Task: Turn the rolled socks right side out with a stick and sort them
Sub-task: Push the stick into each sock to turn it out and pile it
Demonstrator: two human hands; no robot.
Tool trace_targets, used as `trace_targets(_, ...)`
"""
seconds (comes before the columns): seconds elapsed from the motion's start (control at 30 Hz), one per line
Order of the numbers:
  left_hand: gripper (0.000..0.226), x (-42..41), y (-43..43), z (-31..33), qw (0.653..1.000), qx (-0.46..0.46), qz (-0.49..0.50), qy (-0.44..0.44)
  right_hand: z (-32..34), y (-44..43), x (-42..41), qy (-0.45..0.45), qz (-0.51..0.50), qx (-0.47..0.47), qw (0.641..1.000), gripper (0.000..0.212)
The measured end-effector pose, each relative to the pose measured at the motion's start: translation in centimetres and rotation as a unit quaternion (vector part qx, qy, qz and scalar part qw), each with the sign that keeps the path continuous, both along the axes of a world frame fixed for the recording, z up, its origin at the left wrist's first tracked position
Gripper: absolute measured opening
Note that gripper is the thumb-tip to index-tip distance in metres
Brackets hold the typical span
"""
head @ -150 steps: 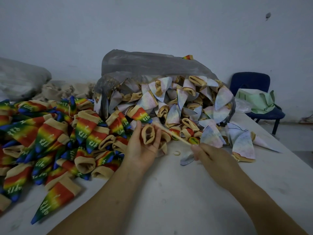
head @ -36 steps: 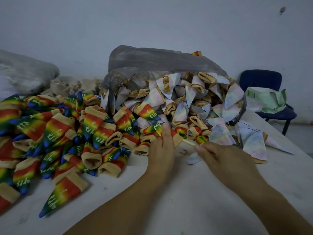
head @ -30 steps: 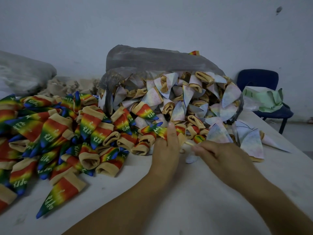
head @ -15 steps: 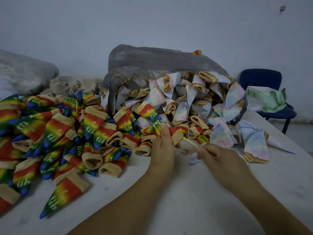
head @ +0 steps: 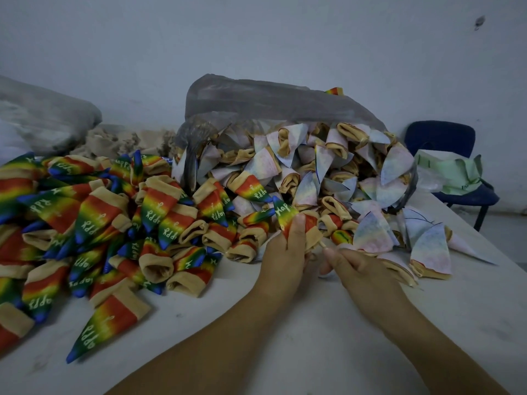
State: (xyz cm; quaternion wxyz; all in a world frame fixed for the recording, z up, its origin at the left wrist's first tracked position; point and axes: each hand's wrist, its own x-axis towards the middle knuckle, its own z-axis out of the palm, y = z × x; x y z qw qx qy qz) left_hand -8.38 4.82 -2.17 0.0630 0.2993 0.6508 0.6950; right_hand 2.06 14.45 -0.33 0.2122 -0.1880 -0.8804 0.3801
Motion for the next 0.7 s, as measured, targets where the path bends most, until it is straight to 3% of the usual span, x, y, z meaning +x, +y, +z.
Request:
trace_targets(0.1,0.06,-0.3,-0.2,-0.1,1.0,0.002,0.012,-0.025,1.0,1.1,0.7,-0.05,0.0,0.133,0.99,0.053)
trace_targets(0.2,0.061,-0.5,-0.3,0.0,0.998,0.012,0.027,-0.05,2.0,2.7,1.3,-0.05,0.009,0.295,0.954,0.033)
trace_targets(0.33,0.058,0.0,-0.2,0.1,0.998,-0.01,0.013,-0.054,2.6,3.8,1.4,-0.11,0.004,0.366,0.924,0.028)
trace_targets(0.4,0.056,0.4,-0.2,0.2,0.999,-0.014,0.018,-0.043,3.0,3.5,1.5,-0.097,0.02,0.354,0.93,0.028)
trace_targets(0.5,0.05,0.7,0.4,0.2,0.997,-0.031,0.056,-0.039,2.7,2.4,1.5,-0.074,0.001,0.337,0.938,0.052)
trace_targets(0.53,0.047,0.8,0.6,0.1,0.997,-0.031,0.069,-0.036,2.2,1.8,1.3,-0.065,-0.024,0.34,0.938,0.046)
trace_targets(0.6,0.051,0.8,0.9,-0.1,0.995,-0.015,0.097,-0.021,0.8,0.0,0.6,-0.03,-0.063,0.229,0.971,0.024)
trace_targets(0.67,0.058,0.5,0.7,-0.1,0.994,-0.014,0.104,-0.008,-0.4,-1.7,-0.3,-0.02,-0.054,0.066,0.996,0.024)
trace_targets(0.7,0.059,0.3,0.5,0.0,0.995,-0.013,0.098,-0.003,-0.9,-1.9,-0.6,-0.019,-0.042,0.032,0.998,0.027)
